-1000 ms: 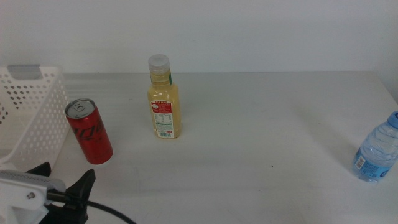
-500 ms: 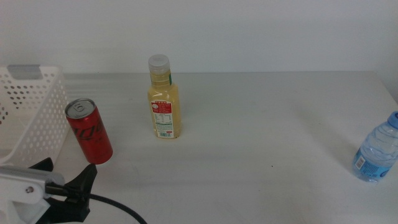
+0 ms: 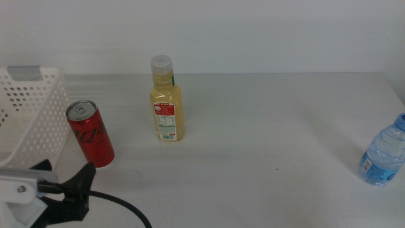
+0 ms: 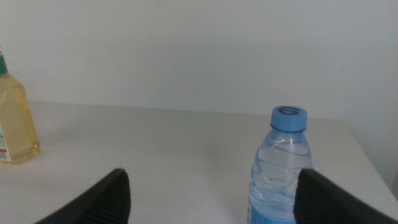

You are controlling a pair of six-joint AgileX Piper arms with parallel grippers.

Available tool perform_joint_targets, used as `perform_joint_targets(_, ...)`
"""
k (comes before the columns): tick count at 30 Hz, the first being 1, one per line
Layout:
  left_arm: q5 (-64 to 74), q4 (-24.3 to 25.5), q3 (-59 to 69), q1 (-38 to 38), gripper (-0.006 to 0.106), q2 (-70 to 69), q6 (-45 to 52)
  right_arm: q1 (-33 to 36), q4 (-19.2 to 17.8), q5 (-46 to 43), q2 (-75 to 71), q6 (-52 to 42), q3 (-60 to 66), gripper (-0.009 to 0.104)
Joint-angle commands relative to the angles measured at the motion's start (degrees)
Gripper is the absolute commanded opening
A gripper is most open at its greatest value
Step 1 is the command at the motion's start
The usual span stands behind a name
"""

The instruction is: Use arms to grab the bottles and put them into the dustbin to the left of the table.

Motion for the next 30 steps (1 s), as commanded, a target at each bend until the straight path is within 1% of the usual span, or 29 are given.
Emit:
perform_joint_targets(1,-8.22,-0.98,0.55,-0.13,0.09,-0.2,-0.99,-0.2,-0.35,-4.44,-1.55,-0.3,-1.58,0.069)
perform_joint_targets(3,-10.35,-1.28,0.26,-0.13,0.09,-0.2,-0.52,-0.2,-0.35,-4.44,-1.55,-0.3,-1.58,0.069)
perform_joint_targets(5,-10.01,-2.63,-0.73,-0.13,0.09,-0.2,0.35,-0.2,-0.35,-4.44,-1.55,-0.3,-1.58,0.069)
perform_joint_targets(6,-8.84,-4.2,-2.1,-0.13,0.09,0.72,1.35,-0.2,-0.35,-4.44,-1.55,-0.3,-1.58,0.069)
perform_joint_targets(8,-8.65,-4.83,-3.47,-0.13,0.09,2.19,2.58,-0.2,-0.35,-4.44,-1.55,-0.3,-1.58,0.069)
perform_joint_targets(14,-8.83,-5.16,-8.39,-0.13,0.09,8.83,3.49,-0.2,-0.35,-4.44,-1.55,-0.3,-1.58,0.069)
perform_joint_targets(19,-9.64,-5.18,-11.52,-0.13,0.09,14.5,2.18,-0.2,-0.35,-4.44,-1.55,-0.3,-1.58,0.069)
perform_joint_targets(24,-14.32,-5.44,-13.34,-0.13,0.09,20.04,2.06,-0.2,-0.35,-4.44,-1.55,-0.3,-1.58,0.069)
perform_joint_targets(30,-16.73,-5.58,-14.99,-0.09,0.09,25.67,2.0,-0.2,-0.35,-4.44,-1.55,-0.3,-1.58,0.069)
